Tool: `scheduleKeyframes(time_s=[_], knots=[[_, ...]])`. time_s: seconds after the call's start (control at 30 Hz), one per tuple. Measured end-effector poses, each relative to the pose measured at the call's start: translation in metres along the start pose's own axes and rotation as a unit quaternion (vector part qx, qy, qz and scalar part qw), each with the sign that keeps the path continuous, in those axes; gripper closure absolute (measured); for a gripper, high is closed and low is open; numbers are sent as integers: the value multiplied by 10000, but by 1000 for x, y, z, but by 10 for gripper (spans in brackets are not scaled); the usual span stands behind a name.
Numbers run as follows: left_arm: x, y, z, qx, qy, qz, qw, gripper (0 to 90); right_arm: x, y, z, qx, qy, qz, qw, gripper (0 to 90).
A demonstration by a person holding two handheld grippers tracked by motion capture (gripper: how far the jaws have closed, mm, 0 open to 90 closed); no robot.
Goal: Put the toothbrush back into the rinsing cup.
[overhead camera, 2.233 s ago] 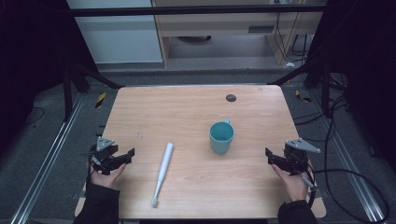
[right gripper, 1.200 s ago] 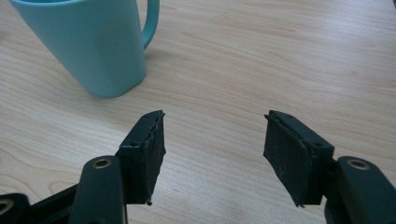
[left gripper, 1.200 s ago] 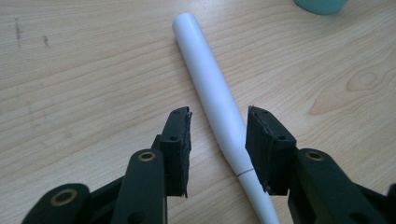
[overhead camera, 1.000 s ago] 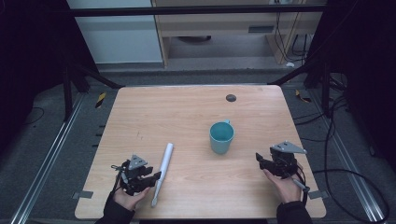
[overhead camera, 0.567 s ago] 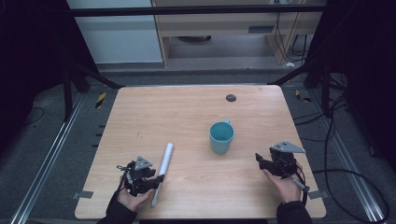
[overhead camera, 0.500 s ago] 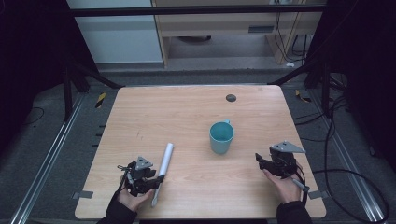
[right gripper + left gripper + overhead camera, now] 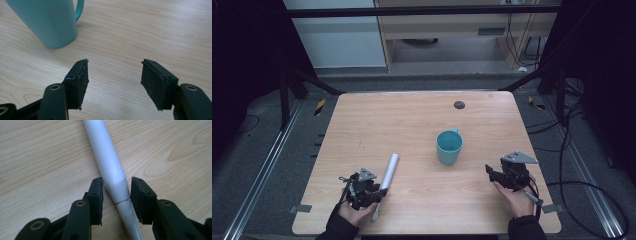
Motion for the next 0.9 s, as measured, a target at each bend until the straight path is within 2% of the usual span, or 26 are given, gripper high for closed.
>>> scheduleKeyframes(time_s=[0.33, 0.6, 0.9], knots=[[5, -1, -1, 55, 66, 23, 10000, 660, 0, 0, 0, 18, 5, -10, 10000, 384], [15, -2, -3, 81, 185, 9, 9998, 694, -1, -1, 0, 28, -10, 15, 10000, 385], [24, -1, -4, 76, 276, 21, 9996, 687, -1, -1, 0, 29, -9, 14, 10000, 386]])
Point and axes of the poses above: each handheld gripper's, and its own axes: z roughly forward along the jaws, y roughly out of its top, x roughly to its left, the point moved 9 cm from there along z, roughly forward along the jaws, and after that the axes turned 5 degrees about y, right-handed, at the moved point
